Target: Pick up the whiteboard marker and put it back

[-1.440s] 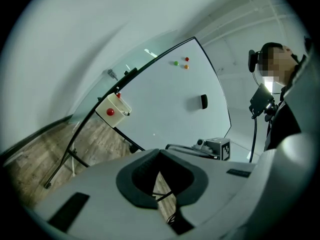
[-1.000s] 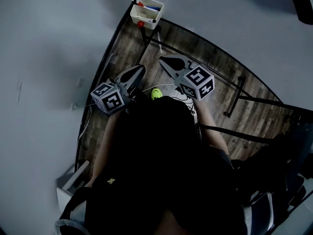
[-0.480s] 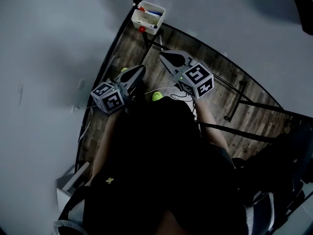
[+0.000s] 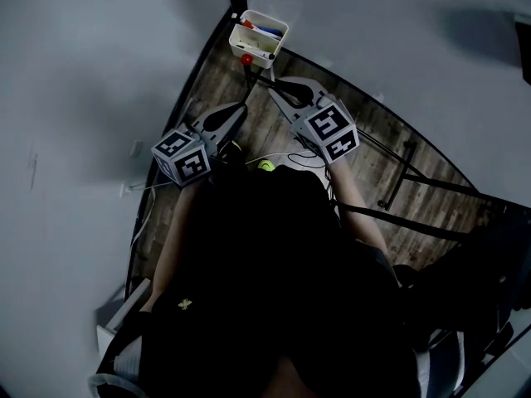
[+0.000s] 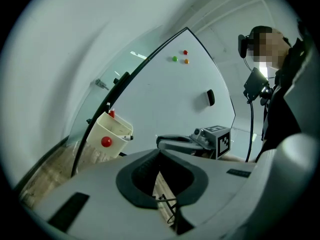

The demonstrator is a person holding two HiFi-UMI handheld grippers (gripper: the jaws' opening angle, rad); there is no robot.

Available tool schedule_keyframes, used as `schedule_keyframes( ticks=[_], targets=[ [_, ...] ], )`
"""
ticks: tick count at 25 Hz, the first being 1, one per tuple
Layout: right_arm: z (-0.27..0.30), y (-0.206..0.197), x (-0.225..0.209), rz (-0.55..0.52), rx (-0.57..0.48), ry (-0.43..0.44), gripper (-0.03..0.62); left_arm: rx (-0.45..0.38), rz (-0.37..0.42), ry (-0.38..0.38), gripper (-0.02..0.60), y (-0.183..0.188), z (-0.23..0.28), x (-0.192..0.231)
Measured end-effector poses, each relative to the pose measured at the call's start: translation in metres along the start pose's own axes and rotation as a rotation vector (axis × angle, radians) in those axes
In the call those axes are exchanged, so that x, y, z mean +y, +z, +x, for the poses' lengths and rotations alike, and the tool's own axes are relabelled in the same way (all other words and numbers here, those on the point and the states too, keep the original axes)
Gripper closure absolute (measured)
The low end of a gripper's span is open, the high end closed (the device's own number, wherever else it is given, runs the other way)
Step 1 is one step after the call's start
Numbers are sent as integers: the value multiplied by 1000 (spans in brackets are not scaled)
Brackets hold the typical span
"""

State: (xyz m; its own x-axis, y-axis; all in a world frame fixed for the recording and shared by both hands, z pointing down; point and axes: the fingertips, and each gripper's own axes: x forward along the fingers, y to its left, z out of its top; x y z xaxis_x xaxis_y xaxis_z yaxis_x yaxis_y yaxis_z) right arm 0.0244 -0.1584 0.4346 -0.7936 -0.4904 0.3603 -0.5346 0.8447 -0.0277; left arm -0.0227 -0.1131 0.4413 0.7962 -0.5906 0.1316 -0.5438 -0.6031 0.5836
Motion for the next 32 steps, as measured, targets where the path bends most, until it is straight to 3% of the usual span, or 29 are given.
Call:
schedule_keyframes(
  ticks=[2, 9, 20, 32],
  targets=[
    [8, -2, -4, -41, 37, -9, 495, 8, -10, -10, 577, 2, 2, 5],
    [35, 0, -23, -90, 97, -38, 430, 31, -20, -35, 577, 18, 10, 24],
    [66, -13, -43, -138, 204, -58, 386, 29, -75, -50, 577, 33, 8, 54],
    [81, -24, -52, -180, 264, -28, 381, 38, -118, -54, 577, 20, 8, 49]
  ],
)
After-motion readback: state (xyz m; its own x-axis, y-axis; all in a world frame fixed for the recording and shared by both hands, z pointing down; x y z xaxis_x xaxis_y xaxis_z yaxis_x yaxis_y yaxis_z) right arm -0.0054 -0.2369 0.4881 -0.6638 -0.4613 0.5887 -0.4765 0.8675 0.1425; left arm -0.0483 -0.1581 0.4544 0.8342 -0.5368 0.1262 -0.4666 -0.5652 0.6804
